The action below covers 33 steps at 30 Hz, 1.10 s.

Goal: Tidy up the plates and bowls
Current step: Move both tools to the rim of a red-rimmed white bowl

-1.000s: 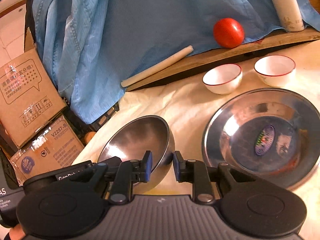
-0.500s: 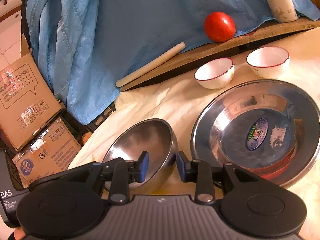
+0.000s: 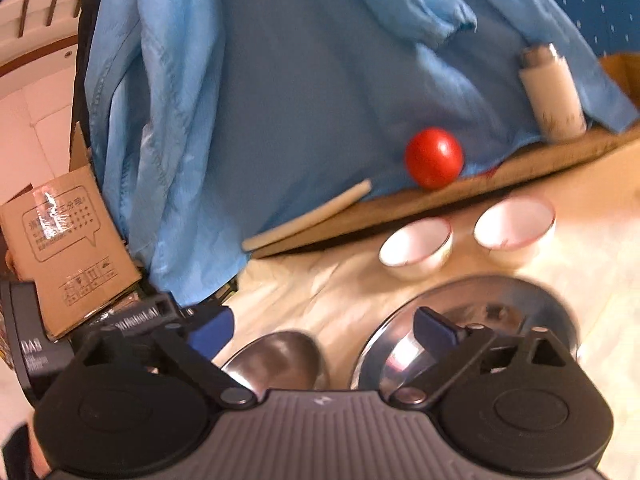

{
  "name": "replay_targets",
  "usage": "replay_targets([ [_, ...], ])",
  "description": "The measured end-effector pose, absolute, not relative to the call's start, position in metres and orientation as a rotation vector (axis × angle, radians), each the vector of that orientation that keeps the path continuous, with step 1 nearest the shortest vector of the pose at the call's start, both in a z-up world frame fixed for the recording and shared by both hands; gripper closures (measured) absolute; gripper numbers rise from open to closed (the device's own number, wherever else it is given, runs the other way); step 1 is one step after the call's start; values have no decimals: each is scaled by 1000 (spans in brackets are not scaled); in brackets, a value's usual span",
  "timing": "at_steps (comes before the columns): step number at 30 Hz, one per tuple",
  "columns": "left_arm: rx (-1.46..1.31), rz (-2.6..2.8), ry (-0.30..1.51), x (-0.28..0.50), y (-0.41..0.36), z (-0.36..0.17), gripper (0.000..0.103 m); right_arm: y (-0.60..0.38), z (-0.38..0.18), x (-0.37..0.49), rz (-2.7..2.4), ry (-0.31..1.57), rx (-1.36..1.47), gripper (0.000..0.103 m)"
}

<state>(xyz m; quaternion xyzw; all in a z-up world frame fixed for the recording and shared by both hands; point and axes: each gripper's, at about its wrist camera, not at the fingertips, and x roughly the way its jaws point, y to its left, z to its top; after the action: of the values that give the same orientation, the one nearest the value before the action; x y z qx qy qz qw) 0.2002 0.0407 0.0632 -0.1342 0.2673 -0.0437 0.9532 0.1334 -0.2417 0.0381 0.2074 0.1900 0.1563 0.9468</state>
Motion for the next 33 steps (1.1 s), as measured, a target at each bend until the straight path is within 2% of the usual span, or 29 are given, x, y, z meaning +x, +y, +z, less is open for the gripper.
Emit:
replay_targets([
  [4, -244, -147, 551, 222, 25, 70, 1, -255, 45, 153, 275, 388, 328, 0],
  [17, -169, -182, 784, 332, -8, 47, 1, -271, 56, 268, 201, 520, -16, 0],
  [22, -150, -171, 901, 365, -10, 34, 1, -266, 40, 310, 219, 656, -28, 0],
  [33, -171, -245, 929, 379, -29, 29, 1, -267, 32, 337, 251, 702, -52, 1],
])
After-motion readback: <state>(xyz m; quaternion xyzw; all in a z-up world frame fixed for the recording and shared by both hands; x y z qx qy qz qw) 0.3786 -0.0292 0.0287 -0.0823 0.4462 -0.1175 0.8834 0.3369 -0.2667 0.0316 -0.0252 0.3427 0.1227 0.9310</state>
